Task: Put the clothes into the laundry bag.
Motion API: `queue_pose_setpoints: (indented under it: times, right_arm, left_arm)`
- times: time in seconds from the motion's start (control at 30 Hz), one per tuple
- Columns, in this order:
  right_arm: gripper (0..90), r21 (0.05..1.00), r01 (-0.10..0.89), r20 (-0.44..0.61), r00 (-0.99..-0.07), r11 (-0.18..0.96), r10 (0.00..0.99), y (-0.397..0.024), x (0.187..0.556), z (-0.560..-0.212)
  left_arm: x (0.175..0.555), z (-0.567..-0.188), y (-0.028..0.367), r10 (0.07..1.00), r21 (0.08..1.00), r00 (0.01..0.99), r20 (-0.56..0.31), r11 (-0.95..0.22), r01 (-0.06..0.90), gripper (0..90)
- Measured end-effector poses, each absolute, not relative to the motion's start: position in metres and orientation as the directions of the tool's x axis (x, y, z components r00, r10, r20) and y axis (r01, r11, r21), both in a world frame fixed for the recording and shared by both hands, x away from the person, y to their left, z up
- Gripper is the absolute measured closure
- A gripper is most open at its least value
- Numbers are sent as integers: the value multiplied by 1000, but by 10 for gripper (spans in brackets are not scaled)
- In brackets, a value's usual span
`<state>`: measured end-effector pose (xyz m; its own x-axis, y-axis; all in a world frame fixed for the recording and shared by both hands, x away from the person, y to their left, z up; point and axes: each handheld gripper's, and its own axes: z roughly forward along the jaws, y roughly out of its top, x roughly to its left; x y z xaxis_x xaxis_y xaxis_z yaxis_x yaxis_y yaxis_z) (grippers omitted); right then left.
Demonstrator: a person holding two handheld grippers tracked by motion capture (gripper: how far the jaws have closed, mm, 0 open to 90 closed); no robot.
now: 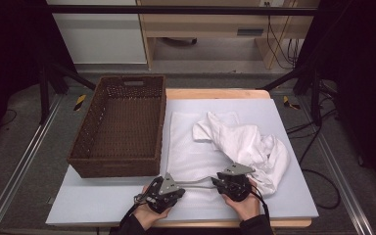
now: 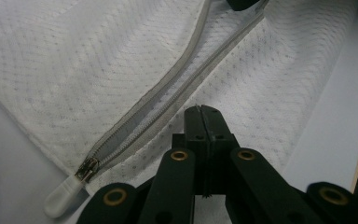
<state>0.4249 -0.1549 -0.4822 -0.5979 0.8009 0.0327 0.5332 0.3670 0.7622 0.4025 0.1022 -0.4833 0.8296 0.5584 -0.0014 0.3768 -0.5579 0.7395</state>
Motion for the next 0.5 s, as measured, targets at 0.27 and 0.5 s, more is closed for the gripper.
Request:
queue_pose_setpoints:
  times: [0.27, 0.5]
  right_arm:
    - [894, 768, 532, 28, -583, 356, 812, -158, 426, -477]
    - [896, 837, 438, 8, -608, 327, 794, -164, 420, -454]
  left_arm:
    - [403, -482, 101, 558, 730, 830, 3, -568, 379, 897]
    - [410, -461, 90, 534, 755, 845, 34, -567, 328, 805]
